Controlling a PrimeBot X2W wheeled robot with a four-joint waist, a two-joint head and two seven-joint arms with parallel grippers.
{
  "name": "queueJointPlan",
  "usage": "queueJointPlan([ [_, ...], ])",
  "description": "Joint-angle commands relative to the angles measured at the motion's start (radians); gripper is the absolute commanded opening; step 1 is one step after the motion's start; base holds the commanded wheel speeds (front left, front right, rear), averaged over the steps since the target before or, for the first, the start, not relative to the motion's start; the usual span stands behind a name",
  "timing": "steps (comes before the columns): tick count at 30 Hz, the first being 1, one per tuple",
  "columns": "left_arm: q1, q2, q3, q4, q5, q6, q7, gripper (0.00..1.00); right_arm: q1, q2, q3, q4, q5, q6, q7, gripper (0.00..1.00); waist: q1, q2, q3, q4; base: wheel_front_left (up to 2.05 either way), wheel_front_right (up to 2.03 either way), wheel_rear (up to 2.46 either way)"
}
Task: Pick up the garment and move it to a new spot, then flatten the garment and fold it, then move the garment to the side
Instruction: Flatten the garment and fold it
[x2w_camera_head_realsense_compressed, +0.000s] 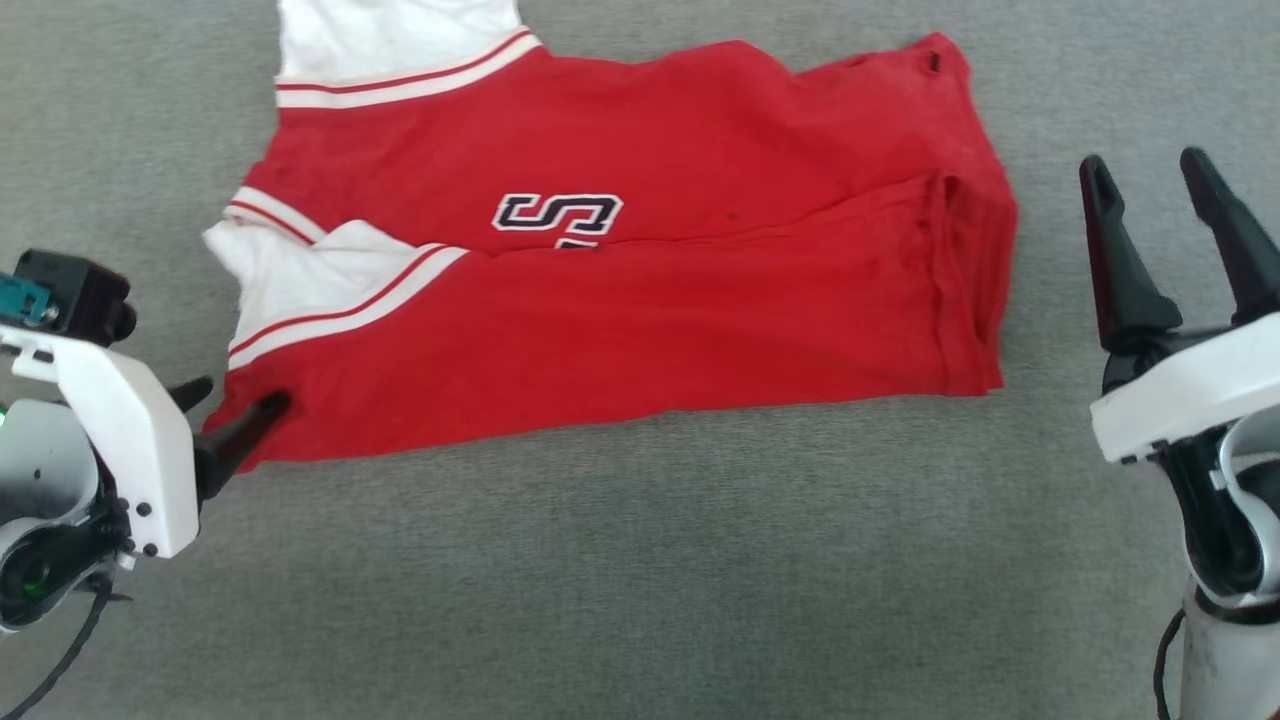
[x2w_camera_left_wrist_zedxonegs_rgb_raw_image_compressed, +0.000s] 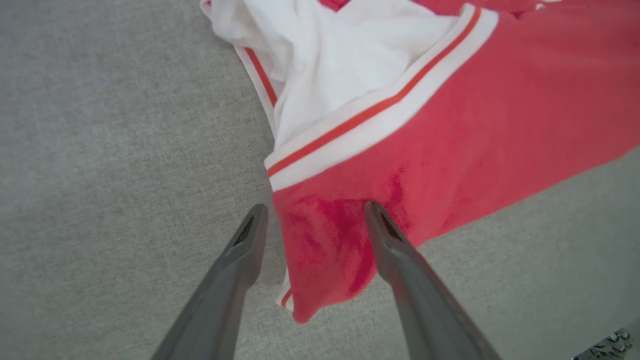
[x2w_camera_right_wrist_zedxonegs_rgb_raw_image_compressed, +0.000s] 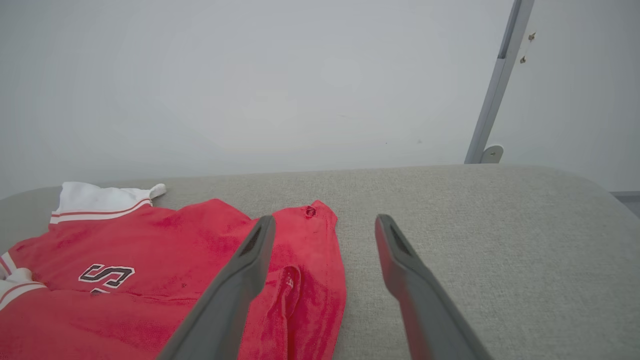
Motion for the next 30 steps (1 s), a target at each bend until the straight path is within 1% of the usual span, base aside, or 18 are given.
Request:
queueJointPlan([
  [1, 0.016, -0.006, -0.002, 0.014, -0.007, 0.008, -0.001, 1.0, 0.012, 0.006, -0.002, -0.005, 0.009, 0.0, 0.003, 1.0, 0.0, 0.0, 0.003, -0.013, 0.0, 0.0, 0.0],
  [6, 0.05, -0.034, -0.007, 0.105, -0.074, 0.024, 0.03, 1.0, 0.054, 0.008, 0.003, 0.01, 0.046, 0.0, 0.054, 1.0, 0.0, 0.0, 0.006, -0.041, 0.0, 0.0, 0.0],
  [10, 0.068, -0.075, -0.027, 0.162, -0.118, 0.029, 0.079, 1.0, 0.076, 0.008, 0.011, 0.028, 0.066, 0.0, 0.11, 1.0, 0.0, 0.0, 0.006, -0.049, 0.0, 0.0, 0.0],
  [11, 0.071, -0.088, -0.032, 0.17, -0.13, 0.022, 0.091, 1.0, 0.08, 0.008, 0.02, 0.032, 0.064, 0.0, 0.13, 1.0, 0.0, 0.0, 0.006, -0.048, 0.0, 0.0, 0.0],
  [12, 0.071, -0.098, -0.034, 0.174, -0.129, 0.013, 0.1, 0.87, 0.084, 0.008, 0.023, 0.039, 0.077, 0.0, 0.152, 1.0, 0.0, 0.0, 0.005, -0.048, 0.0, 0.0, 0.0],
  [13, 0.068, -0.107, -0.037, 0.18, -0.128, 0.004, 0.107, 0.0, 0.091, 0.008, 0.029, 0.046, 0.081, 0.0, 0.179, 1.0, 0.0, 0.0, 0.004, -0.047, 0.0, 0.0, 0.0],
  [15, 0.06, -0.118, -0.048, 0.194, -0.117, -0.012, 0.12, 0.0, 0.096, 0.007, 0.04, 0.056, 0.086, 0.0, 0.233, 1.0, 0.0, 0.0, 0.003, -0.044, 0.0, 0.0, 0.0],
  [17, 0.049, -0.13, -0.043, 0.206, -0.111, -0.027, 0.112, 0.0, 0.093, 0.007, 0.049, 0.068, 0.085, 0.0, 0.287, 1.0, 0.0, 0.0, 0.003, -0.04, 0.0, 0.0, 0.0],
  [21, 0.035, -0.151, -0.042, 0.228, -0.1, -0.045, 0.106, 0.0, 0.068, 0.007, 0.056, 0.092, 0.062, 0.0, 0.387, 1.0, 0.0, 0.0, 0.002, -0.025, 0.0, 0.0, 0.0],
  [23, 0.027, -0.163, -0.04, 0.234, -0.095, -0.055, 0.102, 0.0, 0.055, 0.007, 0.06, 0.112, 0.071, 0.0, 0.431, 1.0, 0.0, 0.0, 0.003, -0.017, 0.0, 0.0, 0.0],
  [25, 0.019, -0.174, -0.039, 0.24, -0.09, -0.064, 0.1, 0.0, 0.035, 0.007, 0.068, 0.136, 0.055, 0.0, 0.465, 1.0, 0.0, 0.0, 0.004, -0.007, 0.0, 0.0, 0.0],
  [26, 0.019, -0.174, -0.039, 0.24, -0.09, -0.064, 0.1, 0.0, 0.035, 0.007, 0.068, 0.136, 0.055, 0.0, 0.465, 1.0, 0.0, 0.0, 0.004, -0.007, 0.0, 0.0, 0.0],
  [28, 0.014, -0.186, -0.041, 0.245, -0.083, -0.072, 0.1, 0.0, 0.019, 0.007, 0.062, 0.177, 0.056, 0.0, 0.497, 1.0, 0.0, 0.0, 0.004, 0.003, 0.0, 0.0, 0.0],
  [30, 0.009, -0.198, -0.041, 0.247, -0.078, -0.077, 0.099, 0.0, 0.002, 0.008, 0.08, 0.222, 0.035, 0.0, 0.535, 1.0, 0.0, 0.0, 0.006, 0.012, 0.0, 0.0, 0.0],
])
